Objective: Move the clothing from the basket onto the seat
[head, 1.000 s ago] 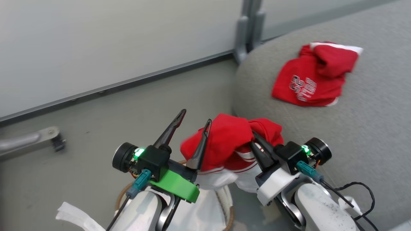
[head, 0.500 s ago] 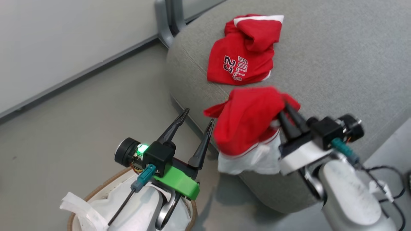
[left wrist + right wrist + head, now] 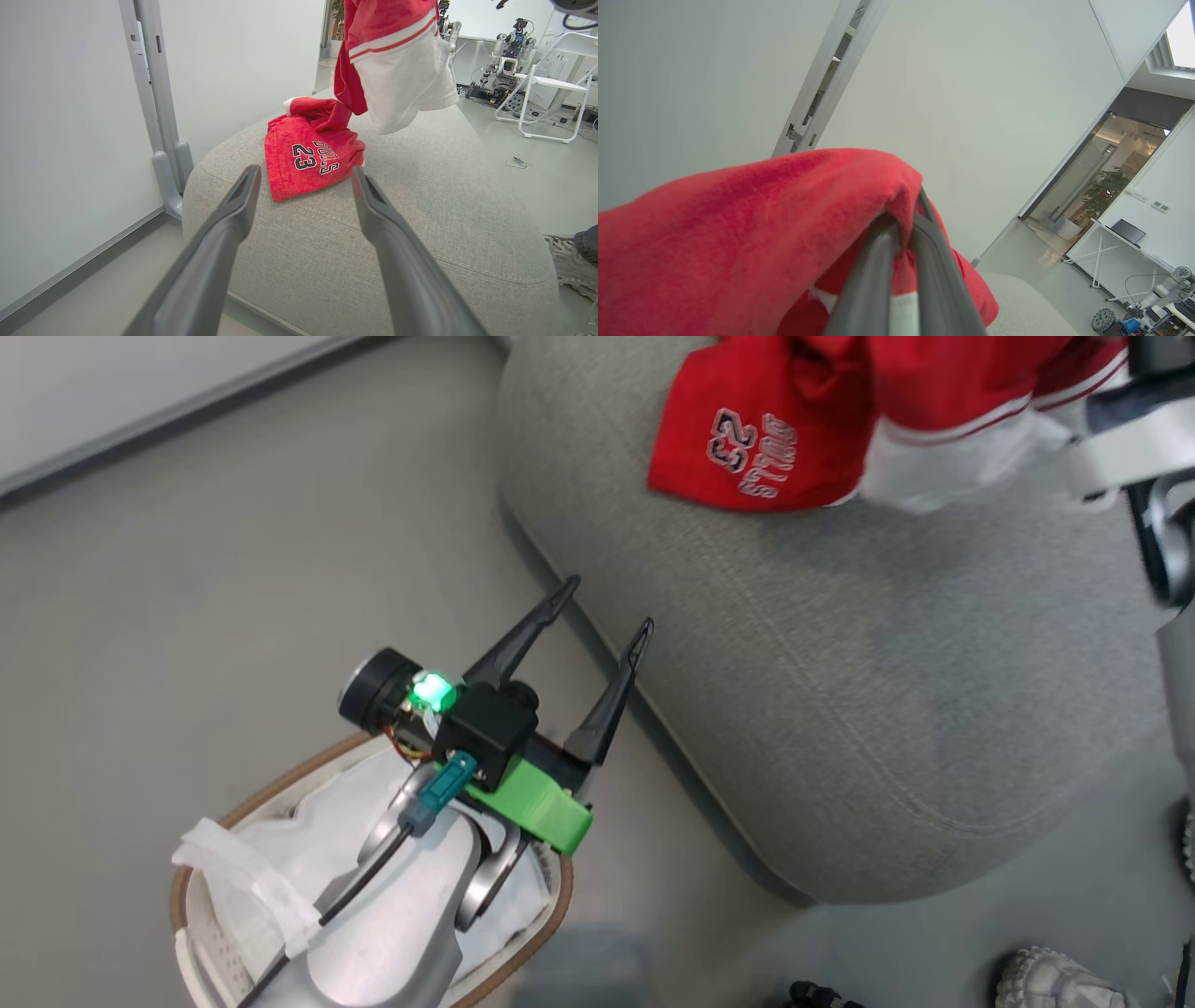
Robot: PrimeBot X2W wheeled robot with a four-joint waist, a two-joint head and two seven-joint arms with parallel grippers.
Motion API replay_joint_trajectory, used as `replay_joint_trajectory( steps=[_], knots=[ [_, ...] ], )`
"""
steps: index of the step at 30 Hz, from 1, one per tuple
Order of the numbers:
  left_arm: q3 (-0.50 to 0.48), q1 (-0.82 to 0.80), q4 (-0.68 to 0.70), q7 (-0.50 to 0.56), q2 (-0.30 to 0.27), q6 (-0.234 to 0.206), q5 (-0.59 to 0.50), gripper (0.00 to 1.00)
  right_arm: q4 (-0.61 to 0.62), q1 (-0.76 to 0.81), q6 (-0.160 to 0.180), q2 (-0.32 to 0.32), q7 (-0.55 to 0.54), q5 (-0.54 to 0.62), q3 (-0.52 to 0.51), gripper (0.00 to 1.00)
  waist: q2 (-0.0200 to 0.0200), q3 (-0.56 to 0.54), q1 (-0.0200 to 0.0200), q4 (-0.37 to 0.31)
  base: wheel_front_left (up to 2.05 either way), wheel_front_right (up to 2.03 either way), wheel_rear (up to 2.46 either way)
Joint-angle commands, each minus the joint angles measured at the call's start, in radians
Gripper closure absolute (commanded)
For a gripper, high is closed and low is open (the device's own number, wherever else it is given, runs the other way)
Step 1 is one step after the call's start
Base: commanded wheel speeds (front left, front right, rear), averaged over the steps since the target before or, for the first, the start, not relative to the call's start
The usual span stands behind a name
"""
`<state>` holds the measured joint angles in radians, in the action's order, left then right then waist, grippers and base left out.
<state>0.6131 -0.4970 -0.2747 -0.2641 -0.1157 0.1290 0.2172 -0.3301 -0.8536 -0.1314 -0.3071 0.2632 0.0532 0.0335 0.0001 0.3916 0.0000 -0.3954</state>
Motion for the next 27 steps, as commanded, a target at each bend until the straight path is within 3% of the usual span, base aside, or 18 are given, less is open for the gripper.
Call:
replay_joint_trajectory(
  steps=[1, 8, 14, 15, 16, 17, 18, 27],
  knots=[
    [-0.001, -0.030, 0.004, 0.000, -0.013, 0.003, -0.010, 0.00, -0.028, -0.033, 0.001, -0.010, 0.002, 0.012, -0.013, 1.00, -0.0001, 0.136, 0.0000, 0.130, 0.00, 0.00, 0.00],
    [0.011, -0.100, 0.011, 0.000, 0.004, 0.003, -0.012, 0.00, -0.233, -0.149, 0.001, -0.039, 0.002, 0.100, -0.100, 1.00, -0.0001, 0.231, 0.0000, 0.219, 0.00, 0.00, 0.00],
    [-0.005, -0.094, -0.002, 0.000, 0.014, 0.003, -0.011, 0.00, -0.414, -0.119, 0.001, -0.008, 0.002, 0.186, -0.215, 1.00, -0.0001, 0.244, 0.0000, 0.262, 0.00, 0.00, 0.00],
    [-0.010, -0.087, -0.005, 0.000, 0.015, 0.003, -0.010, 0.00, -0.431, -0.114, 0.001, -0.004, 0.002, 0.197, -0.229, 0.94, -0.0001, 0.241, 0.0000, 0.265, 0.00, 0.00, 0.00],
    [-0.016, -0.080, -0.006, 0.000, 0.015, 0.003, -0.011, 0.00, -0.446, -0.108, 0.001, 0.002, 0.002, 0.211, -0.243, 0.60, -0.0001, 0.236, 0.0000, 0.266, 0.00, 0.00, 0.00],
    [-0.020, -0.072, -0.008, 0.000, 0.014, 0.003, -0.010, 0.00, -0.454, -0.098, 0.002, 0.011, 0.002, 0.218, -0.257, 0.05, -0.0001, 0.230, 0.0000, 0.265, 0.00, 0.00, 0.00],
    [-0.024, -0.066, -0.011, 0.000, 0.013, 0.003, -0.009, 0.00, -0.456, -0.087, 0.001, 0.020, 0.002, 0.220, -0.265, 0.00, -0.0001, 0.222, 0.0000, 0.264, 0.00, 0.00, 0.00],
    [-0.095, 0.015, -0.037, 0.000, 0.022, 0.003, 0.005, 0.00, -0.332, 0.145, 0.001, 0.102, 0.001, 0.142, -0.273, 0.00, -0.0001, 0.090, 0.0000, 0.243, 0.00, 0.00, 0.00]
  ],
)
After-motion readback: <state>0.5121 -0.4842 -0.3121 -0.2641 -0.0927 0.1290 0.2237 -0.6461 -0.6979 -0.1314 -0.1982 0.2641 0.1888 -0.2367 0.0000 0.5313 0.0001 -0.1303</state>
